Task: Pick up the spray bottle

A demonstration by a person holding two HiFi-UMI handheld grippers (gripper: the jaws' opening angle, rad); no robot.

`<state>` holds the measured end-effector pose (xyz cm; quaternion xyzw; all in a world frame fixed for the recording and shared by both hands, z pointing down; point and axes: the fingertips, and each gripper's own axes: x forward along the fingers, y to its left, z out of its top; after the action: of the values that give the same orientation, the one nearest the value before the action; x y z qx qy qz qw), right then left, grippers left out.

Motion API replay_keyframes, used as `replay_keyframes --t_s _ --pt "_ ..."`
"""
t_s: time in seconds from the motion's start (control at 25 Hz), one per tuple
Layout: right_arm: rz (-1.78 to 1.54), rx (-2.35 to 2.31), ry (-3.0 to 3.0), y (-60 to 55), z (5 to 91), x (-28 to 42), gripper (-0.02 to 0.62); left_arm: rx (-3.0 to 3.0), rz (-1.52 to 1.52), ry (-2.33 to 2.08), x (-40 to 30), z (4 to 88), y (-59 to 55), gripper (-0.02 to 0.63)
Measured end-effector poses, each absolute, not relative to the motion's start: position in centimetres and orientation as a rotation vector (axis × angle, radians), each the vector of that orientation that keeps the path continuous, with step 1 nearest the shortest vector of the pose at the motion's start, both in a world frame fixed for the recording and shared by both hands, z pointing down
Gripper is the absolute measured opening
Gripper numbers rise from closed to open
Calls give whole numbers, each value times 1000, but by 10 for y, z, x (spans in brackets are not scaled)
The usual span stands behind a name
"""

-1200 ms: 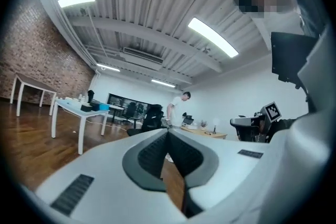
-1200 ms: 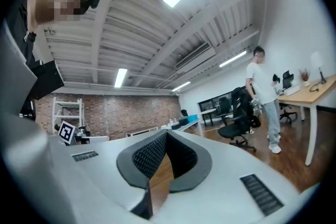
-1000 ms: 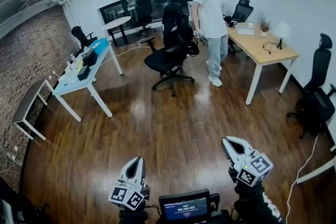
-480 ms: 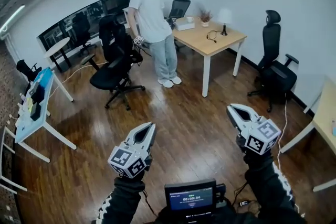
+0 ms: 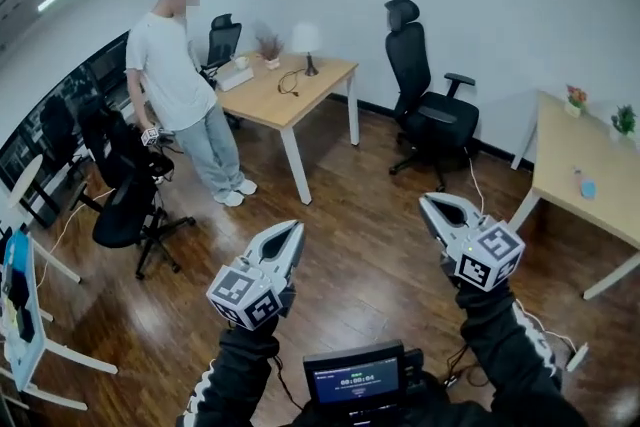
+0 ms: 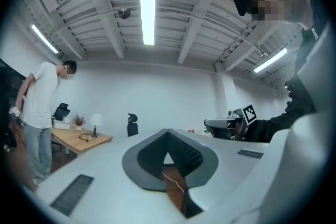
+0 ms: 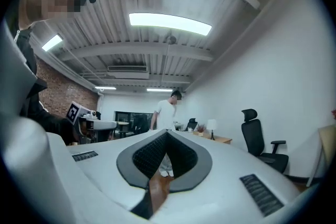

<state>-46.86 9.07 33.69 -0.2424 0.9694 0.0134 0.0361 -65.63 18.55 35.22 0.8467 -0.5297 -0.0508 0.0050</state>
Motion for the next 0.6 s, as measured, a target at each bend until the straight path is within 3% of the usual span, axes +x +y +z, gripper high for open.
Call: replay_keyframes --t_s 0.36,0.6 --pt "11 -1073 2891 -112 340 -219 0 2833 -105 -1228 -388 355 -71 0" --pt "-7 -1385 2775 -223 358 -79 0 2944 -62 -935 -253 369 -220 0"
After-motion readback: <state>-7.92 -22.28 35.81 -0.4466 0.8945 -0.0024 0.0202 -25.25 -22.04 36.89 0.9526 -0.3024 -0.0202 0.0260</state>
